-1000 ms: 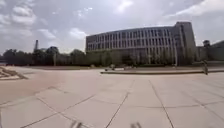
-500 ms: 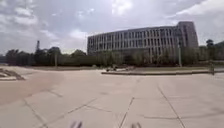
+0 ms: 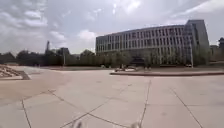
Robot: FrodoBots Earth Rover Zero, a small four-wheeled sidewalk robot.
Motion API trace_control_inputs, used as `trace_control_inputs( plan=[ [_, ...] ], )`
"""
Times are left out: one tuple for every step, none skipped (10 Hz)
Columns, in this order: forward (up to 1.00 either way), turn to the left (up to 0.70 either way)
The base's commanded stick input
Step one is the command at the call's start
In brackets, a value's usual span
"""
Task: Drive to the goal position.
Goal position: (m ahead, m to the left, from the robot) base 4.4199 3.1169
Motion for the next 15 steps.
trace_control_inputs(
  plan=[
    [0.70, 0.17],
    [0.70, 0.17],
    [0.70, 0.17],
    [0.70, 0.17],
    [0.70, 0.17],
    [0.70, 0.17],
    [0.70, 0.17],
    [0.70, 0.17],
    [0.70, -0.09],
    [0.70, -0.06],
    [0.70, -0.02],
    [0.70, 0.04],
    [0.70, 0.20],
    [0.70, 0.20],
    [0.70, 0.20]
  ],
)
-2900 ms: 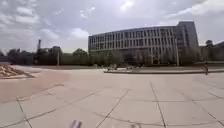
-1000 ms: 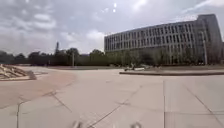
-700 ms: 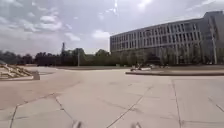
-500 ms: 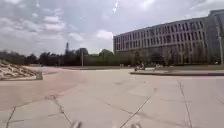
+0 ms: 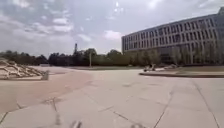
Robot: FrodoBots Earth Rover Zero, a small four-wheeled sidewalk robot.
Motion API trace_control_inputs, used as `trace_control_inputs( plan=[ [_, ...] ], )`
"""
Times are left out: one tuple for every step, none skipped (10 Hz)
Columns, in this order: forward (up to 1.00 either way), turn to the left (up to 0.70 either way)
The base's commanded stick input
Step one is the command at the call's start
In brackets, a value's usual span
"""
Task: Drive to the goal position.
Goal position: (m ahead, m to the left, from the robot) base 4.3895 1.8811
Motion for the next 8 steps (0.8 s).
trace_control_inputs(
  plan=[
    [0.70, 0.20],
    [0.70, 0.20],
    [0.70, 0.20],
    [0.70, 0.20],
    [0.70, 0.20],
    [0.70, 0.20],
    [0.70, 0.20],
    [0.70, 0.20]
  ],
)
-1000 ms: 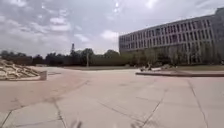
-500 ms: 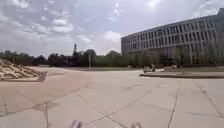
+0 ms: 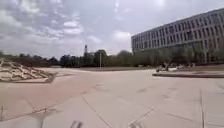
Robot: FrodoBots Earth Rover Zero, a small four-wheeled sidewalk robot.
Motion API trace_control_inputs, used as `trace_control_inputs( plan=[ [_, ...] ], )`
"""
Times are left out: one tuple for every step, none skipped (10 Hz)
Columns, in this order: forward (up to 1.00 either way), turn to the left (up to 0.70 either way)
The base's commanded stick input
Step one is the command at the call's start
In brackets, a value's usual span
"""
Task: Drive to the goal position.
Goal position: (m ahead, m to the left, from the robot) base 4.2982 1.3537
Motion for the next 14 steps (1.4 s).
trace_control_inputs(
  plan=[
    [0.70, 0.20],
    [0.70, 0.20],
    [0.70, 0.18],
    [0.70, 0.08],
    [0.70, -0.01],
    [0.70, -0.07],
    [0.70, -0.09],
    [0.70, -0.09],
    [0.70, -0.09],
    [0.69, -0.09],
    [0.69, -0.08],
    [0.68, -0.08],
    [0.68, -0.08],
    [0.68, -0.08]
  ],
)
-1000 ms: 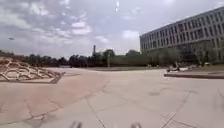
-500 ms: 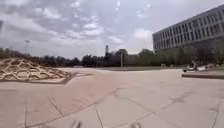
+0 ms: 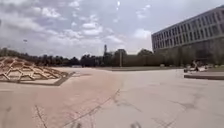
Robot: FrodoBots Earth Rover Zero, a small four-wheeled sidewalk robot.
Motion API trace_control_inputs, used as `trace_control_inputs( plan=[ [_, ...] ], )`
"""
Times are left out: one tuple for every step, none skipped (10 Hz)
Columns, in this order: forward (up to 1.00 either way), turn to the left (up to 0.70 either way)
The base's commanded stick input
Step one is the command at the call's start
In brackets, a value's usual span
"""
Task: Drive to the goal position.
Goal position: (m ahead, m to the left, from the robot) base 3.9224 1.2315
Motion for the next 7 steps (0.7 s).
trace_control_inputs(
  plan=[
    [0.69, -0.08],
    [0.70, -0.09],
    [0.70, -0.09],
    [0.70, -0.09],
    [0.70, -0.09],
    [0.70, -0.09],
    [0.70, -0.09]
  ],
)
